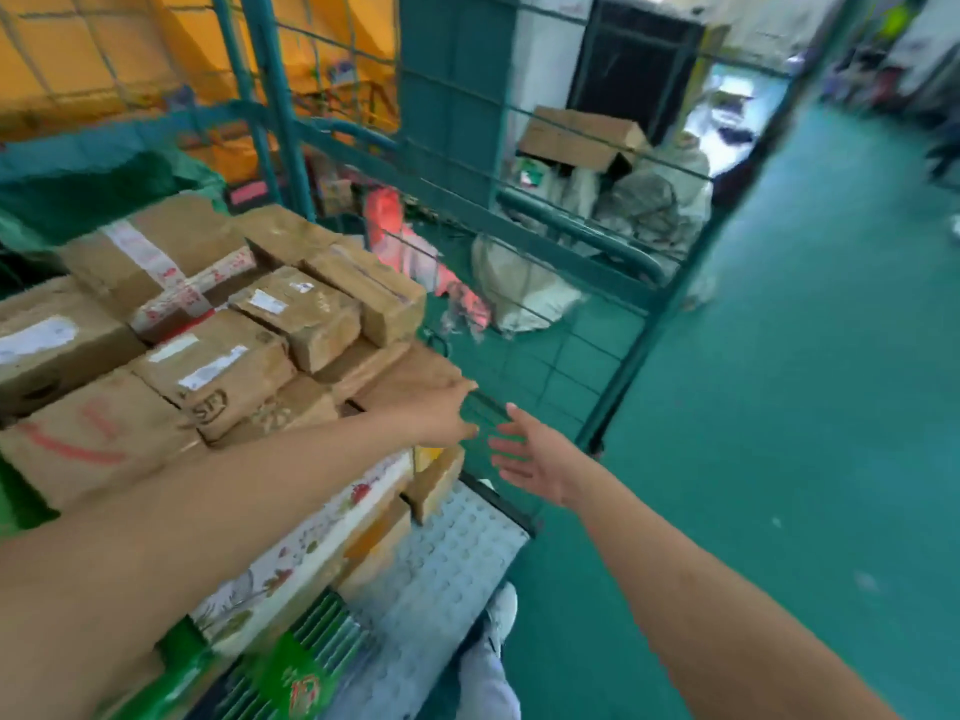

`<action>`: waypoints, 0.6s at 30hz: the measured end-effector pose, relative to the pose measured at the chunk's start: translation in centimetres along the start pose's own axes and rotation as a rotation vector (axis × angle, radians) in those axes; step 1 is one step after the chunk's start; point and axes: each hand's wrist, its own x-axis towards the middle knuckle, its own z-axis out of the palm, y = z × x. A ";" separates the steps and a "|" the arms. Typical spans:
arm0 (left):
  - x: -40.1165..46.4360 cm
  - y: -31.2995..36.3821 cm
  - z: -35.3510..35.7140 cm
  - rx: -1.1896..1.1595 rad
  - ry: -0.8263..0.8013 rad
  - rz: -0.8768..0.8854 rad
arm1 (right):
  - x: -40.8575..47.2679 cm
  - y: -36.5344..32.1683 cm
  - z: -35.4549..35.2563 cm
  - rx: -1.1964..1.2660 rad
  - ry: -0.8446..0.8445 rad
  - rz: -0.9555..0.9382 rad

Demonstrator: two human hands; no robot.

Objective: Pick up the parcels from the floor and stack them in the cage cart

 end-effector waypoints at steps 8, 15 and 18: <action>-4.6 15.5 5.1 0.033 -0.078 0.233 | -10.0 9.1 -10.6 0.218 0.227 -0.038; -7.4 28.8 12.5 0.159 -0.209 0.452 | -19.6 18.8 -19.6 0.428 0.433 -0.039; -9.5 34.8 16.8 0.230 -0.287 0.523 | -24.4 24.5 -23.4 0.533 0.511 -0.034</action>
